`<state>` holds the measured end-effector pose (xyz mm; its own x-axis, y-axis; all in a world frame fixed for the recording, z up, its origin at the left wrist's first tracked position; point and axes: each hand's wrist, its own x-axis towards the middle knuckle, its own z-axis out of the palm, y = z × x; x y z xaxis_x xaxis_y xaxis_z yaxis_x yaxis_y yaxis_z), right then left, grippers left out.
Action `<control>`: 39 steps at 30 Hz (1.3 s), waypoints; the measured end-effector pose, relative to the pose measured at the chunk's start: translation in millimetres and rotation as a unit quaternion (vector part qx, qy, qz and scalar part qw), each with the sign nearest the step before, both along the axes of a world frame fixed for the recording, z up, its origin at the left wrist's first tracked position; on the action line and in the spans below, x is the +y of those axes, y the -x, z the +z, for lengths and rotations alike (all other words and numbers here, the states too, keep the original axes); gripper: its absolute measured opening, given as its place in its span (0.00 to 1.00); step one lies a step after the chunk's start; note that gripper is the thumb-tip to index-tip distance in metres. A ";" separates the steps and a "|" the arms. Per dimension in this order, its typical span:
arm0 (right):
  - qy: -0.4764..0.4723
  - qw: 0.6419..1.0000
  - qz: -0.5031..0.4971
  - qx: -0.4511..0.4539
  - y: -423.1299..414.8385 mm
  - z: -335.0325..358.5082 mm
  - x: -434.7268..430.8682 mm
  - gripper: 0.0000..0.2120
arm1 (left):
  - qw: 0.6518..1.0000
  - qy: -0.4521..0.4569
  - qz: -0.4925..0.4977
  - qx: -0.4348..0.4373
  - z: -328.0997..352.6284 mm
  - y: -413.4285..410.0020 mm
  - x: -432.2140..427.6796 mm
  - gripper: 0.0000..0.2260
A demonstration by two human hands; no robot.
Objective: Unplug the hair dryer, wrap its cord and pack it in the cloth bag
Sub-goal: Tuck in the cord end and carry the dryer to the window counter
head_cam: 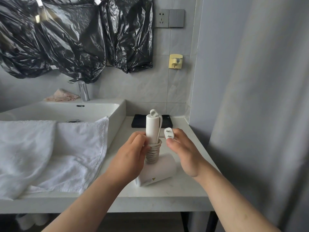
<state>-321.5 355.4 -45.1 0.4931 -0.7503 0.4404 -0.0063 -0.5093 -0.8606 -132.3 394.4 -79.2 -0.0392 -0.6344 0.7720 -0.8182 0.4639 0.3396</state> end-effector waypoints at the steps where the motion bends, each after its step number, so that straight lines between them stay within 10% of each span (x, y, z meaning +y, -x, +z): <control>1: 0.016 1.000 -0.009 -0.016 -0.7 0.0 -0.3 0.09 | 1.000 0.002 0.001 -0.001 -0.2 0.0 0.0 0.04; 28: 0.179 0.962 -0.205 -0.001 -19.3 -24.2 5.8 0.06 | 0.995 0.102 0.003 -0.003 2.4 10.1 12.9 0.04; 32: 0.193 0.961 -0.198 0.014 -16.2 -21.1 9.6 0.05 | 0.969 0.008 0.000 0.247 8.7 24.9 23.7 0.06; 39: 0.244 0.947 -0.206 0.033 -14.4 -23.0 10.2 0.10 | 0.813 -0.192 -0.052 0.548 34.0 27.5 17.5 0.12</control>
<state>-307.1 365.6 -68.2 0.2406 -0.6005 0.7625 -0.3366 -0.7885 -0.5148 -159.8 412.0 -45.3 0.4699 -0.8737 0.1258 0.1095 0.1990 0.9739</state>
